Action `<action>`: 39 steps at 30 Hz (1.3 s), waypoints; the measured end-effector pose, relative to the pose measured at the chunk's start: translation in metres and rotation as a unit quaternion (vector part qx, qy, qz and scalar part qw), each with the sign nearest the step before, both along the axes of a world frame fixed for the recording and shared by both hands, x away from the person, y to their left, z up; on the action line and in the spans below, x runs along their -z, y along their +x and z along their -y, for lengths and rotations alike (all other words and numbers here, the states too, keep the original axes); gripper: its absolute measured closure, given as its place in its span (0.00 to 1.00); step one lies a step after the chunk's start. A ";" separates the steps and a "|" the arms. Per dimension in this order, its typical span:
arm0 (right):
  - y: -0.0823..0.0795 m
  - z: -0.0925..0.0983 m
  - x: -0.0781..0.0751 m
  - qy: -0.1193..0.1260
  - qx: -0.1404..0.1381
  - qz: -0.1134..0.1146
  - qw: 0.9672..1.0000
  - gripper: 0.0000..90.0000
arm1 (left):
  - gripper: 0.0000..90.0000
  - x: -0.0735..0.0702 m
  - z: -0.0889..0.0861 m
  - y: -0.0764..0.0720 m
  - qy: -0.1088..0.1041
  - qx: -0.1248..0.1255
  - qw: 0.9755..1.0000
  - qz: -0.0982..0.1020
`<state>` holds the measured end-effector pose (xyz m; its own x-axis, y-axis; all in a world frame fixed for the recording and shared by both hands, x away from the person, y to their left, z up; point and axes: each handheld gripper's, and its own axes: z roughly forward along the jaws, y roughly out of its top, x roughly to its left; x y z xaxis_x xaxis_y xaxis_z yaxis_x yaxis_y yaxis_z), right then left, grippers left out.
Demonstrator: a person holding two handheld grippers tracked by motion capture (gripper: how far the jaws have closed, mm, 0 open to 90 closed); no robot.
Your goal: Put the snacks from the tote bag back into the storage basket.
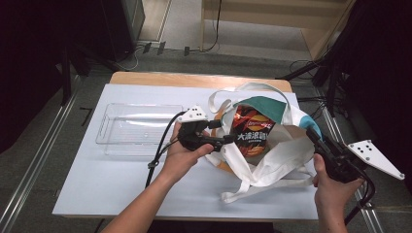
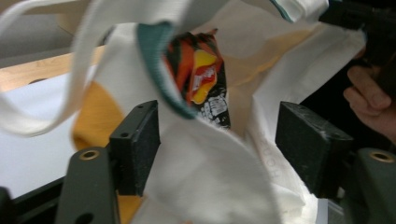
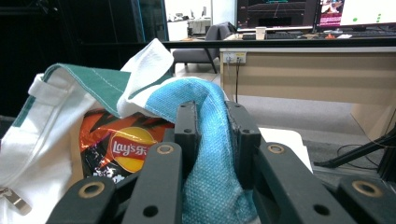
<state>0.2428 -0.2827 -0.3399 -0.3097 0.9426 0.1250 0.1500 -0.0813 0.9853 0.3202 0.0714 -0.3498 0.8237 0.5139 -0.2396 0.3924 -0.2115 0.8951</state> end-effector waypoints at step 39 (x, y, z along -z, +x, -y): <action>0.039 0.010 -0.004 0.029 0.035 -0.067 0.997 0.88 | 0.94 0.019 -0.014 0.046 0.086 -0.017 0.994 -0.060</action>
<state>0.2816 -0.2927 -0.3354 -0.2202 0.9513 0.2159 0.2720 -0.1527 0.9501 0.3665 0.0858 -0.3685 0.7755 0.5832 -0.2418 0.5040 -0.3413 0.7934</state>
